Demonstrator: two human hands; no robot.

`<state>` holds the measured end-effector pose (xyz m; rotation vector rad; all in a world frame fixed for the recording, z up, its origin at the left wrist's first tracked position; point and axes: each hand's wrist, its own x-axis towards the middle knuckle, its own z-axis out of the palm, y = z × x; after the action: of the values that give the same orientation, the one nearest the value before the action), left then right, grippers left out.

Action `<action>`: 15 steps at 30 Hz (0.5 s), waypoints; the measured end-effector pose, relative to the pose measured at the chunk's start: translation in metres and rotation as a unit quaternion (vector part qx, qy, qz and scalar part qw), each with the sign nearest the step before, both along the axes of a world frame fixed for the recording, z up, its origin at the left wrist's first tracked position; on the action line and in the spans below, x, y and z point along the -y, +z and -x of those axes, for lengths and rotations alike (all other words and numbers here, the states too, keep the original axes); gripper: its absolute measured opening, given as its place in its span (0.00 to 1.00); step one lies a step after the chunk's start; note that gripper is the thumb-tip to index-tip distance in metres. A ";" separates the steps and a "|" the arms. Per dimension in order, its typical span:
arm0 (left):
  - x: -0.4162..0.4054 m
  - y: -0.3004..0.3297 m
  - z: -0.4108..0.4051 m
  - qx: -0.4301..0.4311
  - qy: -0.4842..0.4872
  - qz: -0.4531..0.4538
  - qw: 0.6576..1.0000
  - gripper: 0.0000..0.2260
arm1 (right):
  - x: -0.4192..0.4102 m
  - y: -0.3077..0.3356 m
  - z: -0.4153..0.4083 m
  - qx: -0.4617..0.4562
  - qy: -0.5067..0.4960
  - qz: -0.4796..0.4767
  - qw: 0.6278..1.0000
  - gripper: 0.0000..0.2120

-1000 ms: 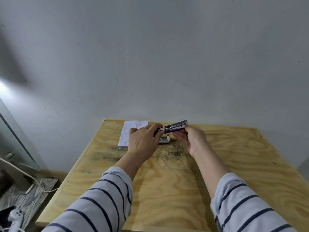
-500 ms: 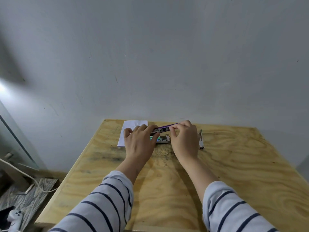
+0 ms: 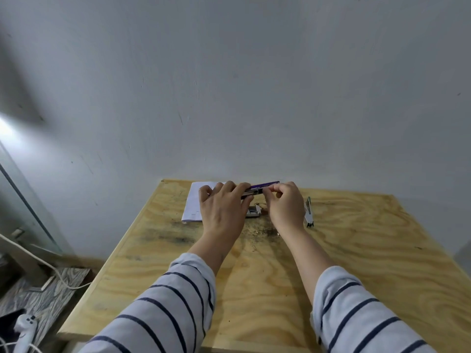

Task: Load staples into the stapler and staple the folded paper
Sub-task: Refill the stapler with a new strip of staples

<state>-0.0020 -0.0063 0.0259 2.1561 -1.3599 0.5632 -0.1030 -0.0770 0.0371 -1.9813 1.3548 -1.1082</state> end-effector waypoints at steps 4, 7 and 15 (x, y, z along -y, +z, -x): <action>-0.003 -0.005 -0.006 -0.023 0.019 -0.047 0.998 0.12 | 0.006 -0.004 0.007 -0.032 0.006 -0.047 0.998 0.08; -0.008 -0.014 -0.013 -0.081 0.047 -0.057 0.994 0.12 | 0.011 -0.012 0.019 -0.166 0.024 -0.089 0.982 0.09; -0.017 -0.043 -0.015 -0.115 0.080 -0.048 0.989 0.12 | 0.010 -0.032 0.027 -0.327 0.025 -0.104 0.939 0.13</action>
<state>0.0126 0.0105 -0.0172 2.3397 -1.1175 0.3005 -0.1296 -0.0869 0.0050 -2.2977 1.6355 -0.2476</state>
